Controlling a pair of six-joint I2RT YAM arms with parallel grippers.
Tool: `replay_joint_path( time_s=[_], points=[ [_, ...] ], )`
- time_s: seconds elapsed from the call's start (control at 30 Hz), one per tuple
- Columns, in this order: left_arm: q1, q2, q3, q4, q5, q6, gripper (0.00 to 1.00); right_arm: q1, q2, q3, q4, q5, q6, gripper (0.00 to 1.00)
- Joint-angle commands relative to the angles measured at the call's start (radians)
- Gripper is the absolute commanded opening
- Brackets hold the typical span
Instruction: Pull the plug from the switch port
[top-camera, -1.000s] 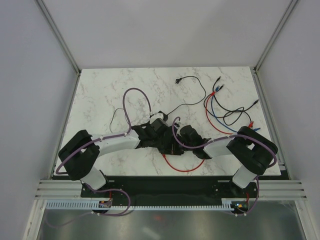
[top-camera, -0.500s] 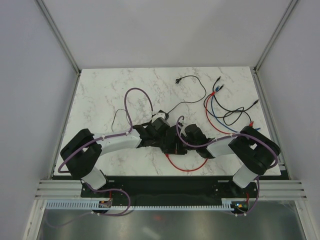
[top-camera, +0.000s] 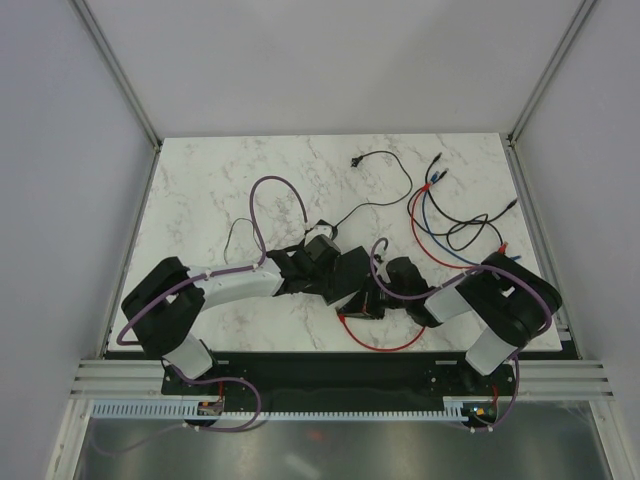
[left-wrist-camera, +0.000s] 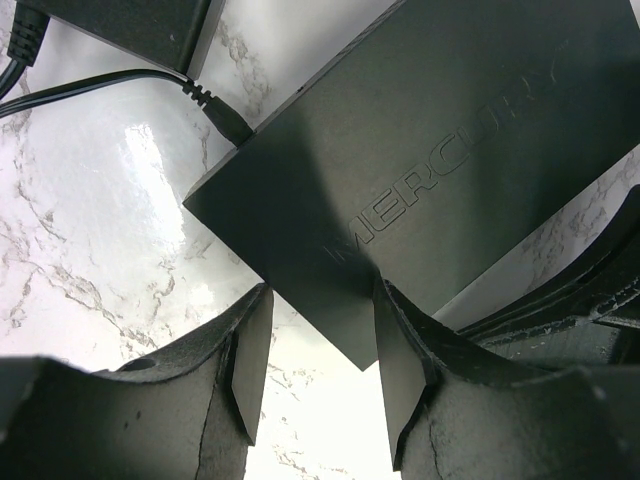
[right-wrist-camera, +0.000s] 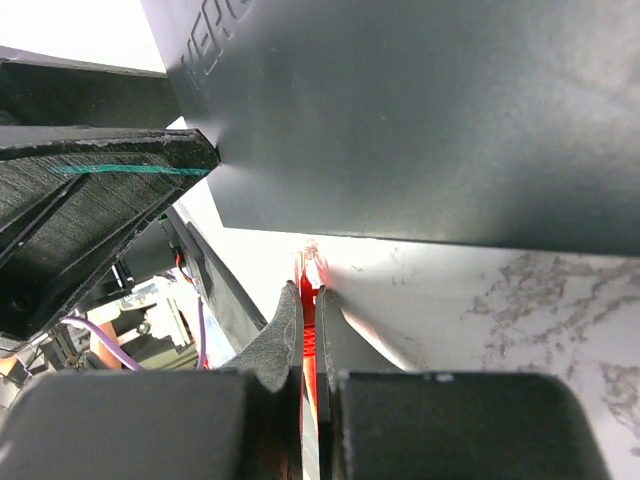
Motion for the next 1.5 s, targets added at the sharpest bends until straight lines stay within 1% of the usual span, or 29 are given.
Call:
replay_joint_path(
  time_s=[0.0,0.07,0.17,0.2,0.27,0.3,0.37,0.4,0.47,0.5,0.6,0.67,0.87,0.9,1.0,1.03,1.13,1.23,1.33,1.37,1.4,1.47],
  points=[
    [0.002,0.037,-0.014,-0.013,-0.006,0.041,0.52,0.001,-0.015,-0.024,-0.042,0.021,-0.018,0.0],
    [0.002,0.029,-0.023,-0.009,-0.011,0.039,0.52,0.003,-0.061,-0.024,-0.068,0.022,-0.041,0.0],
    [0.001,0.0,-0.042,0.006,-0.017,0.032,0.52,0.001,-0.208,-0.001,-0.224,0.08,-0.118,0.0],
    [0.001,-0.009,-0.055,0.019,-0.017,0.033,0.52,0.001,-0.303,0.022,-0.322,0.095,-0.144,0.0],
    [0.001,-0.035,-0.078,0.031,-0.02,0.03,0.52,0.001,-0.405,0.058,-0.45,0.169,-0.216,0.0],
    [0.001,-0.042,-0.082,0.039,-0.02,0.03,0.52,0.001,-0.499,0.107,-0.569,0.197,-0.239,0.0],
    [0.001,-0.049,-0.088,0.042,-0.017,0.032,0.52,0.001,-0.587,0.16,-0.669,0.269,-0.289,0.0],
    [0.002,-0.049,-0.088,0.042,-0.017,0.033,0.52,0.003,-0.658,0.213,-0.759,0.29,-0.3,0.0],
    [0.001,-0.048,-0.086,0.045,-0.017,0.035,0.52,-0.002,-0.706,0.273,-0.84,0.356,-0.345,0.0],
    [0.001,-0.046,-0.086,0.043,-0.014,0.033,0.52,-0.002,-0.727,0.333,-0.907,0.375,-0.362,0.0],
    [0.001,-0.051,-0.089,0.045,-0.014,0.035,0.52,-0.008,-0.721,0.44,-1.002,0.464,-0.412,0.0],
    [0.001,-0.055,-0.092,0.046,-0.016,0.035,0.52,-0.019,-0.706,0.489,-1.028,0.5,-0.435,0.0],
    [0.001,-0.066,-0.103,0.049,-0.017,0.036,0.52,-0.06,-0.609,0.741,-1.101,0.724,-0.52,0.0],
    [0.001,-0.071,-0.105,0.049,-0.019,0.036,0.52,-0.085,-0.577,0.764,-1.108,0.787,-0.54,0.0],
    [0.001,-0.072,-0.106,0.054,-0.017,0.036,0.52,-0.141,-0.507,0.841,-1.111,0.852,-0.546,0.0],
    [0.001,-0.074,-0.108,0.054,-0.017,0.036,0.52,-0.176,-0.488,0.858,-1.111,0.904,-0.541,0.0],
    [0.001,-0.08,-0.114,0.059,-0.017,0.041,0.52,-0.23,-0.422,0.907,-1.111,1.017,-0.499,0.0],
    [0.001,-0.085,-0.117,0.06,-0.02,0.044,0.52,-0.292,-0.364,0.899,-1.067,1.041,-0.449,0.0],
    [0.001,-0.091,-0.122,0.06,-0.023,0.049,0.52,-0.371,-0.292,0.869,-0.994,0.986,-0.382,0.0],
    [0.001,-0.094,-0.125,0.06,-0.025,0.049,0.52,-0.391,-0.252,0.849,-0.964,0.934,-0.37,0.0],
    [0.002,-0.095,-0.126,0.06,-0.025,0.052,0.52,-0.427,-0.229,0.846,-0.923,0.918,-0.344,0.0],
    [0.002,-0.098,-0.128,0.062,-0.023,0.055,0.52,-0.45,-0.159,0.84,-0.854,0.877,-0.328,0.0]
  ],
)
